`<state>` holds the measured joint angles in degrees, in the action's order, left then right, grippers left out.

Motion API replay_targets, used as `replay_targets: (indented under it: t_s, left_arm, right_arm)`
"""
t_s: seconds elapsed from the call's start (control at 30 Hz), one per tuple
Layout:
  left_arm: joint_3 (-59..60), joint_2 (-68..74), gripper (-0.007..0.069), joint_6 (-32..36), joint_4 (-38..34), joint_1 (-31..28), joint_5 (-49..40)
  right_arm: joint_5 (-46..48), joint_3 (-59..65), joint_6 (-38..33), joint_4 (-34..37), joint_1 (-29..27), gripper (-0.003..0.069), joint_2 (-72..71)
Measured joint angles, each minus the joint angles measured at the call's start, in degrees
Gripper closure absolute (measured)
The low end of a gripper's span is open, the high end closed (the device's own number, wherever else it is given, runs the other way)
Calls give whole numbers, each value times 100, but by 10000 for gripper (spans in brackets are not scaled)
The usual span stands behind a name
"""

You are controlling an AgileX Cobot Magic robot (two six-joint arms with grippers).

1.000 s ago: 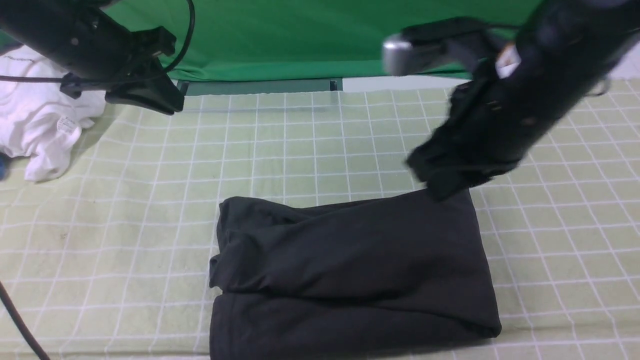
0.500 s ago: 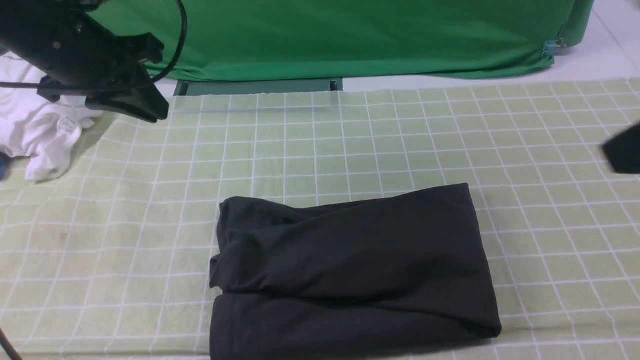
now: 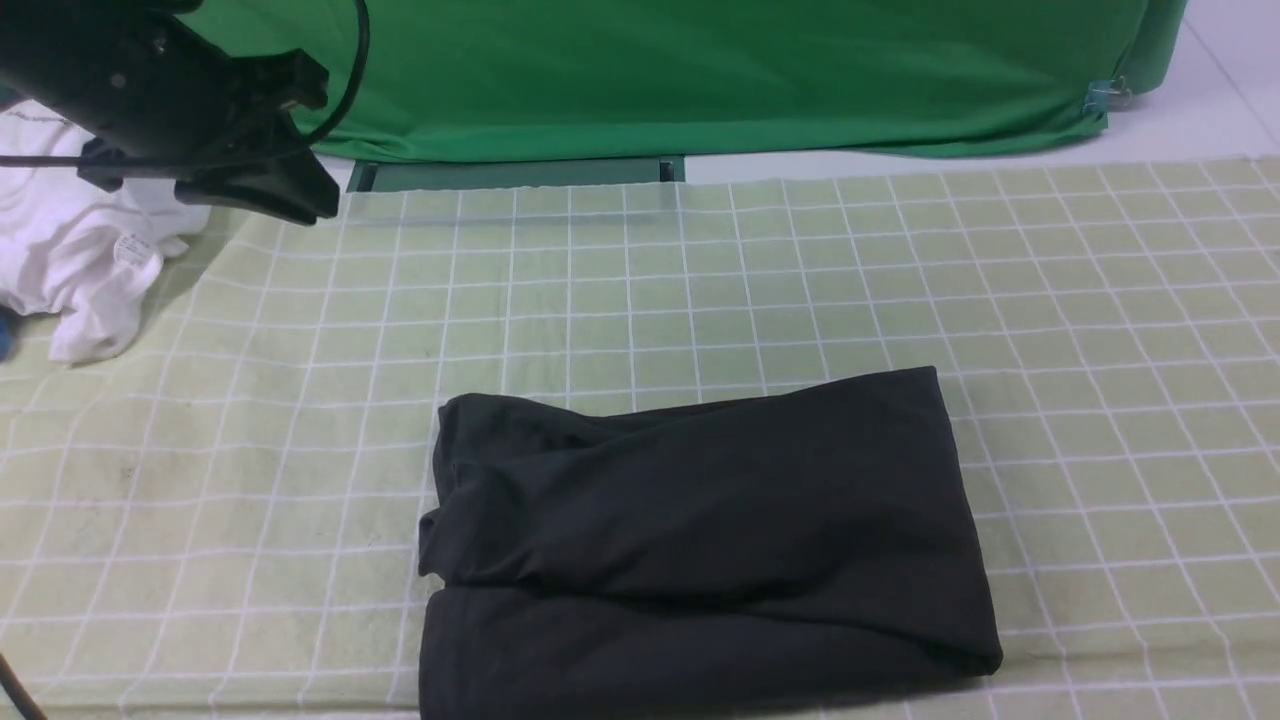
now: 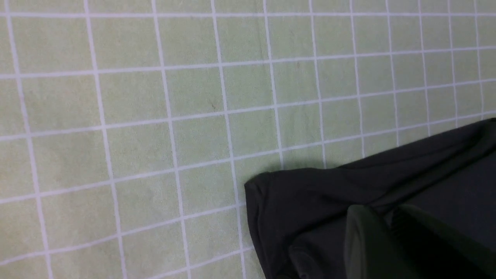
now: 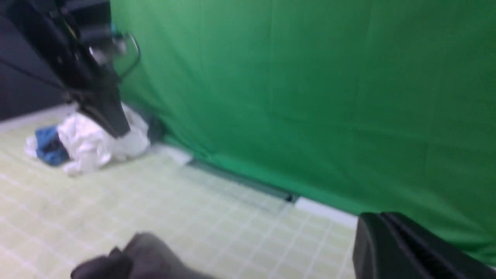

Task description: Fold a long-sleeved shirt over a green coffee tablecloth.

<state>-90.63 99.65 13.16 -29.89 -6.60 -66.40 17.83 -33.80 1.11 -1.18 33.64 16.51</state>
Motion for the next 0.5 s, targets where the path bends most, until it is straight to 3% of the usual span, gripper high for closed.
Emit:
replay_targets:
  t_s: [0.13,0.5]
  left_arm:
    - [0,0,536,-6,-33,0,30]
    - [0,0,522,-25,-27,0,30]
  right_arm:
    - [-660,574,-50,-7,0,651,-134]
    - [-759,698,-460,-14,0,629,-37]
